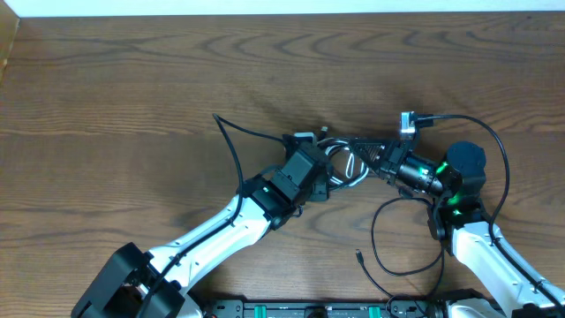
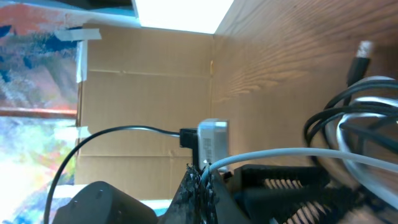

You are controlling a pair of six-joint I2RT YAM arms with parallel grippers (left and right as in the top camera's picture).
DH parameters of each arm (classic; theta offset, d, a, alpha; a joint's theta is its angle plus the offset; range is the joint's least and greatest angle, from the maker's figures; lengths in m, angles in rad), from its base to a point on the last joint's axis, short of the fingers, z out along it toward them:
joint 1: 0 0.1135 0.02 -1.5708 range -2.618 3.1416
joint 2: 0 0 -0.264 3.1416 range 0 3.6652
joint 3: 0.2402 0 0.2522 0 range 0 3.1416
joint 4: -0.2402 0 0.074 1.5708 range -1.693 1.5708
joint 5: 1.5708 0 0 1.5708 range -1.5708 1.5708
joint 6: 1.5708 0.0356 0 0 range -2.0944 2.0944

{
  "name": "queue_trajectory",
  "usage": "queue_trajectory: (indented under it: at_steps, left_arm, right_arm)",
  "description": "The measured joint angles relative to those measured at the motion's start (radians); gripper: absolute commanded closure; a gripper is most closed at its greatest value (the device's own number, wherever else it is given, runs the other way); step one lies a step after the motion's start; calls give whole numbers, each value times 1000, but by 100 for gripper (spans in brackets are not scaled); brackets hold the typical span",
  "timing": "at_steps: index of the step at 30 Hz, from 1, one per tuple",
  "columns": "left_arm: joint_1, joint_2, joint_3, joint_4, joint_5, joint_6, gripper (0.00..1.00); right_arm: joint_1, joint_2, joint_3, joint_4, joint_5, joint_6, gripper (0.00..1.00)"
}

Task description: Untangle cables

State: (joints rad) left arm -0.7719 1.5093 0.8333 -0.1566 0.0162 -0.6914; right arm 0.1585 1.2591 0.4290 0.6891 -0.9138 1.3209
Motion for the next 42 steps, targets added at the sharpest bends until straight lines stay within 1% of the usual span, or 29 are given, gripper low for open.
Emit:
queue_trajectory:
  at_steps: [1, 5, 11, 14, 18, 20, 22, 24, 26, 29, 30, 34, 36, 42]
  left_arm:
    - [-1, 0, 0, -1, 0, -5, 14]
    - [0, 0, 0, 0, 12, -32, 14]
    - [0, -1, 0, 44, 112, -105, 14]
    - [15, -2, 0, 10, 172, -205, 14]
    - [84, -2, 0, -6, 278, -367, 14]
    - [126, -2, -1, 32, 335, -424, 14]
    - [159, -2, -3, 103, 390, -466, 14]
    - [173, -2, -2, 164, 432, -509, 14]
    - [172, -2, -3, 177, 459, -552, 15]
    - [164, -2, -3, 176, 478, -621, 21]
    - [161, -2, -3, 176, 480, -638, 24]
    - [140, 22, -3, 190, 480, -729, 29]
    - [128, 56, -3, 219, 480, -760, 34]
    - [113, 176, -3, 340, 483, -802, 53]
  right_arm:
    - [0, 0, 0, -1, -1, 0, 99]
    - [0, 0, 0, -3, -2, -1, 99]
    - [0, 0, 0, -3, 5, -2, 99]
    - [0, 0, 0, -3, 5, -3, 99]
    - [0, 0, 0, -3, 4, -4, 99]
    - [0, 0, 0, -3, 2, -4, 99]
    - [0, 0, 0, -3, -1, -4, 99]
    - [0, 0, 0, -3, -3, -4, 99]
    - [0, 0, 0, -3, -5, -4, 99]
    - [0, 0, 0, -3, -8, -4, 99]
    - [0, 0, 0, -3, -10, -4, 99]
    - [0, 0, 0, -3, -14, -4, 99]
    - [0, 0, 0, -3, -16, -4, 99]
    - [0, 0, 0, -3, -32, -4, 99]
